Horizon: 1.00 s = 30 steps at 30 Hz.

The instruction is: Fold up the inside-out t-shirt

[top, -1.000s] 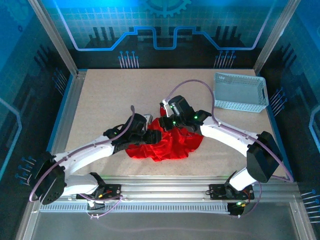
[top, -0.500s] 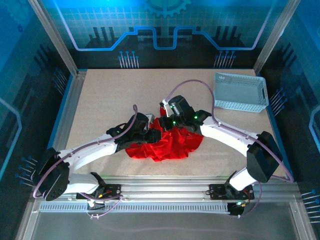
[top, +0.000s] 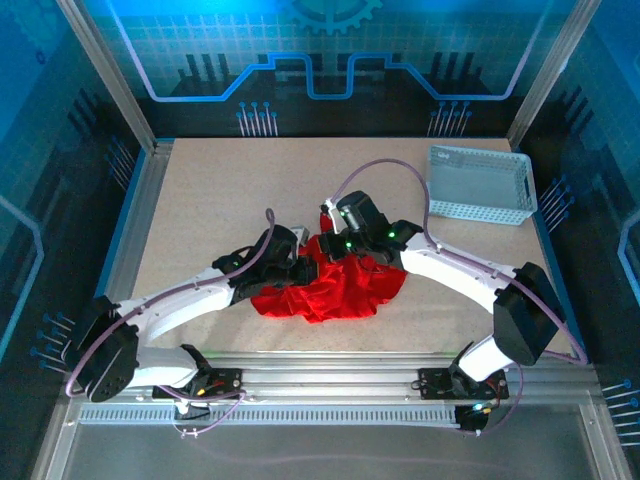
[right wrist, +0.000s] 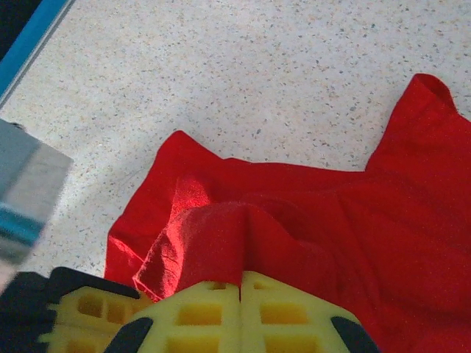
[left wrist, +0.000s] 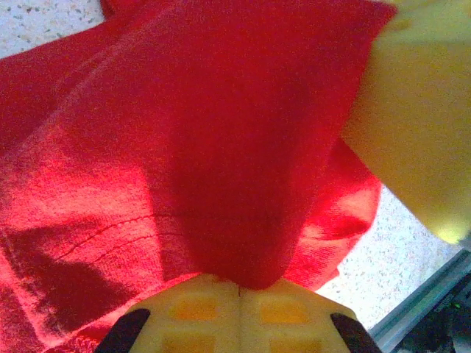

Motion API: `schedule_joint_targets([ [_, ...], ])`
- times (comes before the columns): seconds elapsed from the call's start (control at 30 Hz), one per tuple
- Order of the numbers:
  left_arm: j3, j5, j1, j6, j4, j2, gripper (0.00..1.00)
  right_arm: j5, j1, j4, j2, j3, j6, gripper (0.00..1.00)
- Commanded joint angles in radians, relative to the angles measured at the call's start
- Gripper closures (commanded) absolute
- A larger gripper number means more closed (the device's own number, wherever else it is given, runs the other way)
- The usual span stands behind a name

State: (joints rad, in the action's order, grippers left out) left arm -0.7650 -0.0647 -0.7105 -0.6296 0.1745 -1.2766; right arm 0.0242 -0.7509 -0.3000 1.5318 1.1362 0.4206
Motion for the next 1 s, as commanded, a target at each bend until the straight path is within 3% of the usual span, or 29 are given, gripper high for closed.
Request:
schedule_joint_targets([
  [0.0, 0.027, -0.007, -0.016, 0.009, -0.067, 0.093, 1.00, -0.032, 0.023, -0.056, 0.042, 0.066, 0.022, 1.00],
  [0.2, 0.090, 0.006, -0.022, 0.049, -0.104, 0.232, 1.00, -0.003, 0.069, -0.171, 0.204, 0.256, 0.054, 1.00],
  [0.37, 0.100, 0.059, -0.014, 0.068, -0.064, 0.271, 1.00, -0.001, 0.069, -0.209, 0.248, 0.327, 0.041, 0.73],
  [0.47, 0.118, 0.060, 0.015, 0.062, -0.059, 0.281, 1.00, -0.022, 0.074, -0.197, 0.164, 0.267, 0.014, 0.54],
  [0.53, 0.139, 0.057, 0.044, 0.050, -0.059, 0.288, 1.00, -0.035, 0.085, -0.201, 0.094, 0.210, 0.003, 0.46],
  [0.73, 0.236, 0.003, 0.161, 0.001, -0.076, 0.310, 1.00, -0.043, 0.147, -0.199, -0.061, -0.012, 0.043, 0.43],
  [0.97, 0.344, 0.010, 0.183, -0.037, -0.100, 0.332, 1.00, 0.030, 0.226, -0.118, -0.096, -0.200, 0.187, 0.50],
])
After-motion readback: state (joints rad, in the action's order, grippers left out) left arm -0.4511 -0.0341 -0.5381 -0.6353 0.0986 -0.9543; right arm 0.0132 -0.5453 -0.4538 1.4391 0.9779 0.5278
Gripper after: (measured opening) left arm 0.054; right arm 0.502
